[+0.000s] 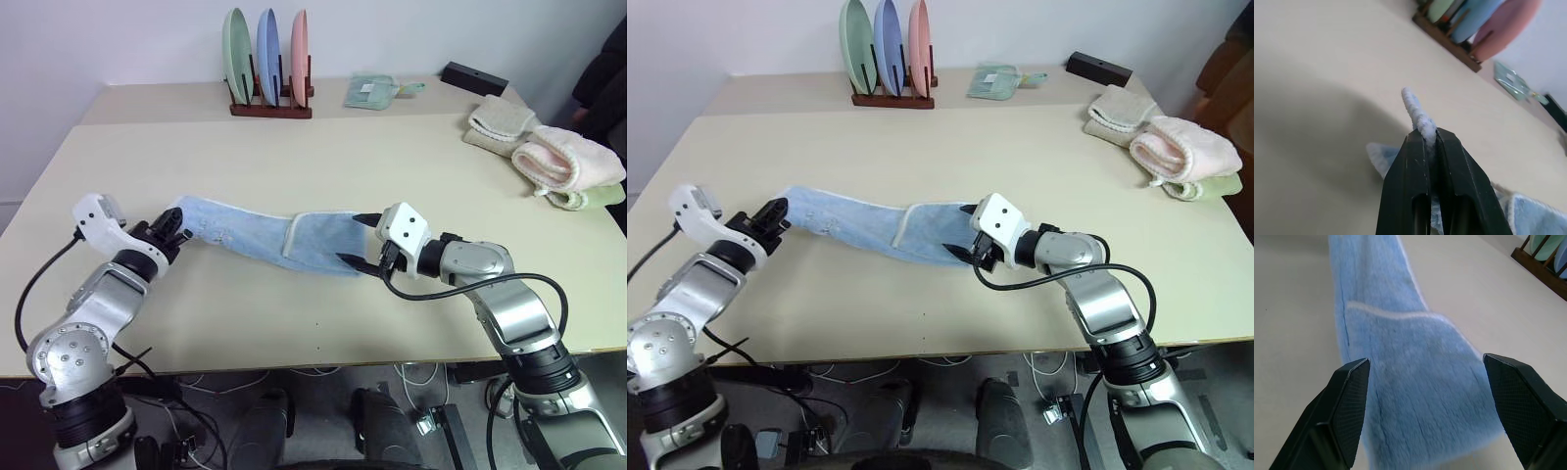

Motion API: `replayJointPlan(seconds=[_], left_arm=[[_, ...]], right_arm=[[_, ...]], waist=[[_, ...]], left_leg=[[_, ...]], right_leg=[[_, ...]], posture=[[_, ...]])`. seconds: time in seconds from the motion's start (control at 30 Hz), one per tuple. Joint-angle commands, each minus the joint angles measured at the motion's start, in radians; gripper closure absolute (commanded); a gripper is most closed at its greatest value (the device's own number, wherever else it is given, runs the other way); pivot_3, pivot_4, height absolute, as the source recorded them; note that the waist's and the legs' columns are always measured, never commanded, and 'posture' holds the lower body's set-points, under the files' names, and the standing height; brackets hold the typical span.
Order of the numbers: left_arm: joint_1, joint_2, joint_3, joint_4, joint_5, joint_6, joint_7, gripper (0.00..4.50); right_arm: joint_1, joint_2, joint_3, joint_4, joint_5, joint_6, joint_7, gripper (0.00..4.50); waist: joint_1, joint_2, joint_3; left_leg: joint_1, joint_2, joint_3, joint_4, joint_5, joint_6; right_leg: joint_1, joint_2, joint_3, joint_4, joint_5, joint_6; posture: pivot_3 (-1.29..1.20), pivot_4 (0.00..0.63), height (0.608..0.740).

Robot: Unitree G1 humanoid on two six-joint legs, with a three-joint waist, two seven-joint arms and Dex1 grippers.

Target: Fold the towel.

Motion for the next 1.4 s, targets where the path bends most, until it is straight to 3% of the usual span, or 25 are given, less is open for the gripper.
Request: replayJointPlan(seconds=[0.03, 0.33, 0.53, 0.7, 0.8, 0.93, 0.97, 1.03, 1.13, 1.27, 1.4], left_arm=[[-0.067, 0.03, -0.109, -0.065, 0.015, -0.004, -0.088, 4.25], [-0.245, -0.013, -0.588, -0.068, 0.208, 0.006, -0.318, 4.25], [-0.309, -0.03, -0.746, 0.042, 0.364, 0.002, -0.414, 4.25], [-0.31, -0.066, -0.743, 0.074, 0.397, 0.005, -0.469, 4.25], [-0.289, -0.08, -0.709, 0.041, 0.365, 0.021, -0.5, 3.13], [-0.253, -0.065, -0.589, -0.022, 0.287, 0.053, -0.509, 1.24], [-0.242, -0.051, -0.545, -0.04, 0.262, 0.057, -0.512, 1.24], [-0.224, -0.02, -0.457, -0.061, 0.225, 0.057, -0.512, 1.2], [-0.215, 0.029, -0.348, -0.044, 0.25, 0.029, -0.478, 2.22], [-0.191, 0.105, -0.389, -0.024, 0.396, -0.034, -0.489, 4.26], [-0.187, 0.04, -0.469, 0.04, 0.478, -0.096, -0.484, 4.44]], right_arm=[[-0.007, 0.0, -0.01, -0.031, -0.003, -0.017, -0.005, 0.72], [0.002, -0.003, -0.022, -0.019, -0.022, -0.016, -0.028, 0.72], [0.017, -0.029, -0.038, -0.004, -0.05, -0.017, -0.054, 0.72], [0.036, -0.048, -0.06, -0.011, -0.052, -0.012, -0.061, 0.72], [0.037, -0.056, -0.059, -0.006, -0.062, -0.011, -0.067, 0.72], [0.018, -0.062, -0.064, 0.018, -0.07, -0.008, -0.07, 0.72], [0.012, -0.062, -0.069, 0.024, -0.066, -0.005, -0.069, 0.72], [-0.004, -0.057, -0.089, 0.032, -0.047, 0.01, -0.07, 1.26], [-0.04, -0.03, -0.113, 0.018, -0.001, 0.04, -0.073, 2.58], [-0.1, 0.043, -0.11, -0.006, 0.057, 0.1, -0.09, 4.5], [-0.133, 0.133, -0.031, 0.018, 0.047, 0.138, -0.113, 4.5]], waist=[[0.001, 0.0, 0.0], [-0.01, 0.0, 0.0], [-0.021, 0.0, 0.0], [-0.024, 0.0, 0.0], [-0.025, 0.0, 0.0], [-0.026, 0.0, 0.0], [-0.027, 0.0, 0.0], [-0.027, 0.0, 0.0], [-0.026, 0.0, 0.0], [-0.025, 0.0, 0.0], [-0.02, 0.0, 0.0]], left_leg=[[0.0, 0.0, 0.0, 0.0, 0.0, 0.0], [0.0, 0.0, 0.001, -0.001, 0.0, 0.0], [0.0, 0.0, 0.001, -0.001, 0.0, 0.0], [0.0, 0.0, 0.0, -0.001, 0.0, 0.0], [0.0, 0.001, 0.0, -0.001, 0.0, 0.0], [0.0, 0.001, 0.0, -0.001, 0.0, 0.0], [0.0, 0.001, 0.0, -0.001, 0.0, 0.0], [0.0, 0.001, 0.0, -0.001, 0.0, 0.0], [0.0, 0.001, 0.0, -0.001, 0.0, 0.0], [0.0, 0.001, 0.001, -0.001, 0.0, 0.0], [0.0, 0.001, 0.0, -0.001, 0.0, 0.0]], right_leg=[[0.0, 0.0, 0.0, 0.0, 0.0, 0.0], [0.0, 0.0, 0.001, 0.0, 0.0, 0.0], [0.0, 0.001, 0.0, 0.0, 0.0, 0.0], [-0.001, 0.0, 0.0, 0.0, 0.0, 0.001], [-0.001, 0.0, 0.0, 0.0, 0.0, 0.001], [-0.001, 0.0, 0.0, 0.0, 0.0, 0.001], [-0.001, 0.0, 0.0, 0.0, 0.0, 0.001], [-0.001, 0.0, 0.0, 0.0, 0.0, 0.001], [-0.002, 0.0, 0.0, 0.0, 0.0, 0.001], [-0.001, 0.0, 0.0, 0.0, 0.0, 0.001], [-0.001, 0.0, 0.0, 0.0, 0.0, 0.001]], posture=[[0.0, 0.15, 0.74], [0.0, 0.15, 0.74], [0.0, 0.15, 0.74], [0.0, 0.15, 0.74], [0.0, 0.15, 0.74], [0.0, 0.15, 0.74], [0.0, 0.15, 0.74], [0.0, 0.15, 0.74], [0.0, 0.15, 0.74], [0.0, 0.15, 0.74], [0.0, 0.15, 0.74]])
